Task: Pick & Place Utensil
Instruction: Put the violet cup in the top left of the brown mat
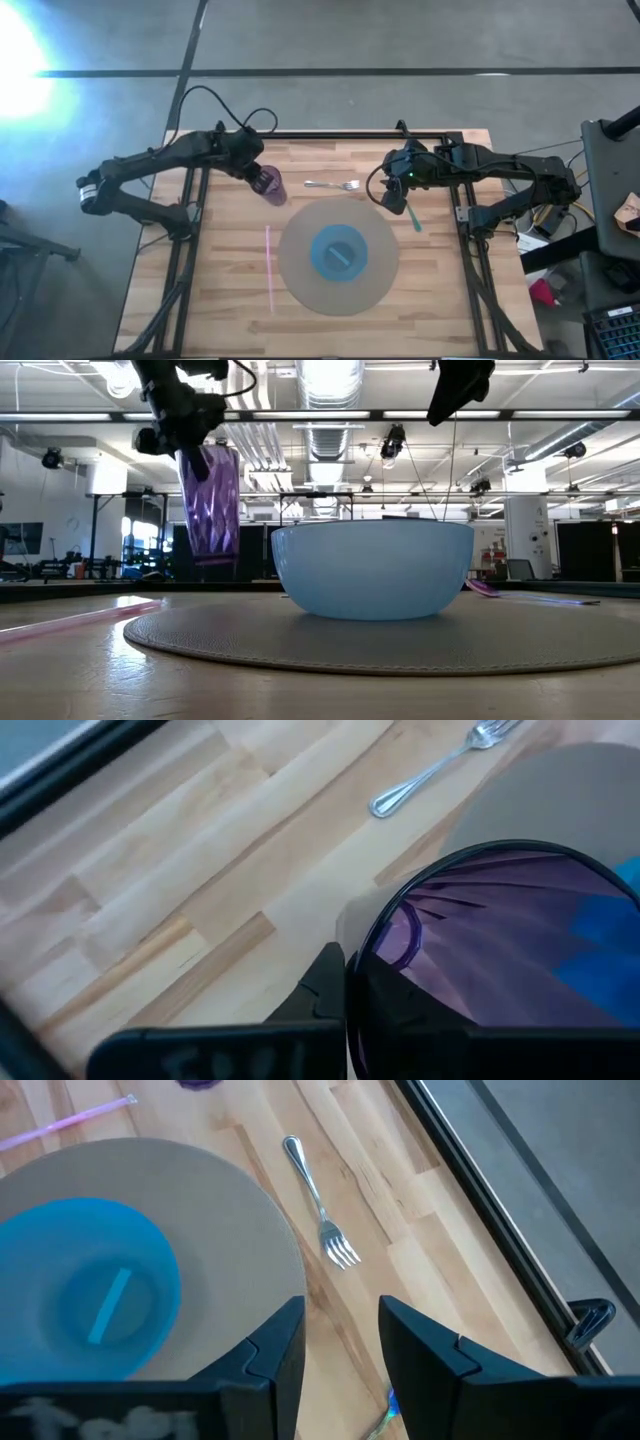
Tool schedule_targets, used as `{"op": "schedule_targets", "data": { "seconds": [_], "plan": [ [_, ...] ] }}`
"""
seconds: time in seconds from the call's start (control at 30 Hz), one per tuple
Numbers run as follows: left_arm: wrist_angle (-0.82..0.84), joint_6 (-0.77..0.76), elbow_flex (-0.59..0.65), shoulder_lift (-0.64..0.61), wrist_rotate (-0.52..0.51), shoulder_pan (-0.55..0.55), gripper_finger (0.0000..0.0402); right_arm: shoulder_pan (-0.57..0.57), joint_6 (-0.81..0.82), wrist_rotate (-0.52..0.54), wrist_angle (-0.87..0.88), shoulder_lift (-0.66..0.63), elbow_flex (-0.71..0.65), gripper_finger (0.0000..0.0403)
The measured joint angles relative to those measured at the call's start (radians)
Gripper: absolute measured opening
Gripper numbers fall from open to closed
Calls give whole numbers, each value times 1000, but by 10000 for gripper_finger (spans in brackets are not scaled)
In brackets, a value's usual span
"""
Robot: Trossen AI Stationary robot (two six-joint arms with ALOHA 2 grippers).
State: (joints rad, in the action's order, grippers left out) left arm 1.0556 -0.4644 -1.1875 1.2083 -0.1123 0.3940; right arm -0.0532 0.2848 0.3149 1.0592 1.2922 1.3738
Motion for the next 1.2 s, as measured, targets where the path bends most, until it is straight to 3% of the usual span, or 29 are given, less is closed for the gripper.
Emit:
{"op": "schedule_targets", "data": {
  "seconds": [0.2,0.33,0.53,0.77,1.0,1.2],
  "plan": [
    [129,-16,-122,78,-79,-53,7,0,0,0,0,0,0,123],
    [129,-8,-141,134,-73,-116,6,0,0,0,0,0,-1,123],
    [129,-30,-105,154,-61,-169,8,0,0,0,0,0,-2,123],
    [42,-51,-45,77,-48,-203,8,0,1,-1,1,0,-24,123],
    [-52,-52,57,23,-15,-177,5,0,3,-2,0,0,-55,123],
    [-58,-29,71,46,-13,-140,6,0,27,-5,-2,0,-56,123]
  ]
}}
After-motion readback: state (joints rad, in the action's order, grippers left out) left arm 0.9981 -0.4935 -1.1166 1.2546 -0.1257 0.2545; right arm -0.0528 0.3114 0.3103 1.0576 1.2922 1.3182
